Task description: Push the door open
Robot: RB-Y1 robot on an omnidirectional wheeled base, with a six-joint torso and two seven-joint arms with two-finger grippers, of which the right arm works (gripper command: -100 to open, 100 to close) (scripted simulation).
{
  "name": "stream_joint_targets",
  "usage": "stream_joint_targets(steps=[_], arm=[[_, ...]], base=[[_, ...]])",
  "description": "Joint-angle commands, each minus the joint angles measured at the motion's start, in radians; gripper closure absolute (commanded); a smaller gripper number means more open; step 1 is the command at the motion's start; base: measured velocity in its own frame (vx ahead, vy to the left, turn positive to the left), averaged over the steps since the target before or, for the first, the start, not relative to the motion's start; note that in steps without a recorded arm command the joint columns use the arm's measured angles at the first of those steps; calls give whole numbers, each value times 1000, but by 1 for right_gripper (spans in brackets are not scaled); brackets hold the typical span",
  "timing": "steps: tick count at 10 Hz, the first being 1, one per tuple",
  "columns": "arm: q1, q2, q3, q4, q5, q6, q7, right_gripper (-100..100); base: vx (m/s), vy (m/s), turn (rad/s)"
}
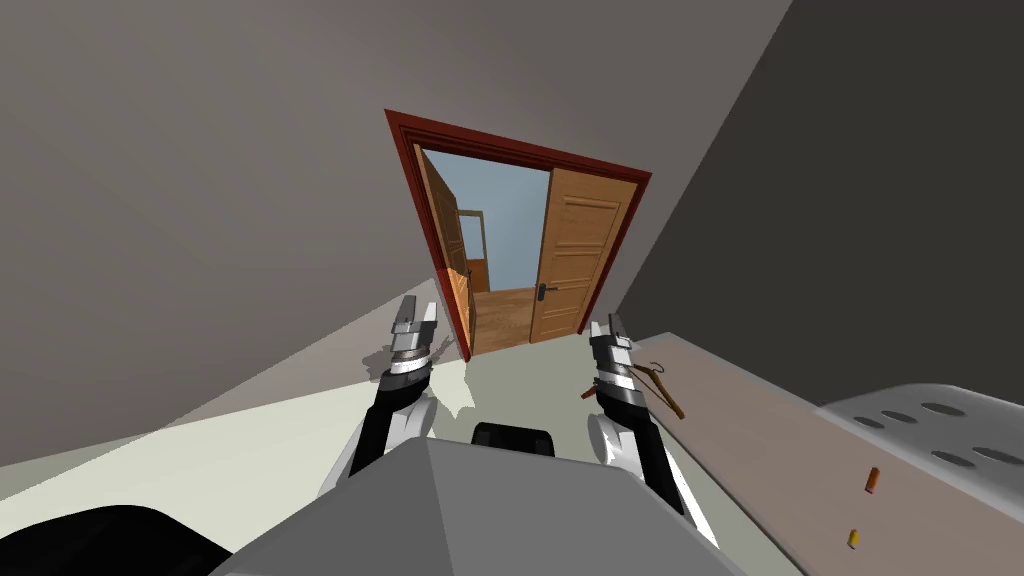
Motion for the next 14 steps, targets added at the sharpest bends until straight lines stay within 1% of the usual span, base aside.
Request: stream_joint_targets(steps=[1,4,7,8,11,14], arm=[[-23,-13,0,40,10,-5,-19,-100],[-55,-31,-1,97,24,-13,-46,-100],[-100,-54,-2,173,44,-23,-83,-100],[-100,-54,-2,175,44,-23,-83,-100],[-154,-81,-3,271,68,-35,-129,-100],[-217,-110,-5,370,95,-49,-181,-100]], base=[[144,-18,10],[66,-25,18],[76,-28,18],[59,-18,9],[69,-28,18],[109,-49,26]])
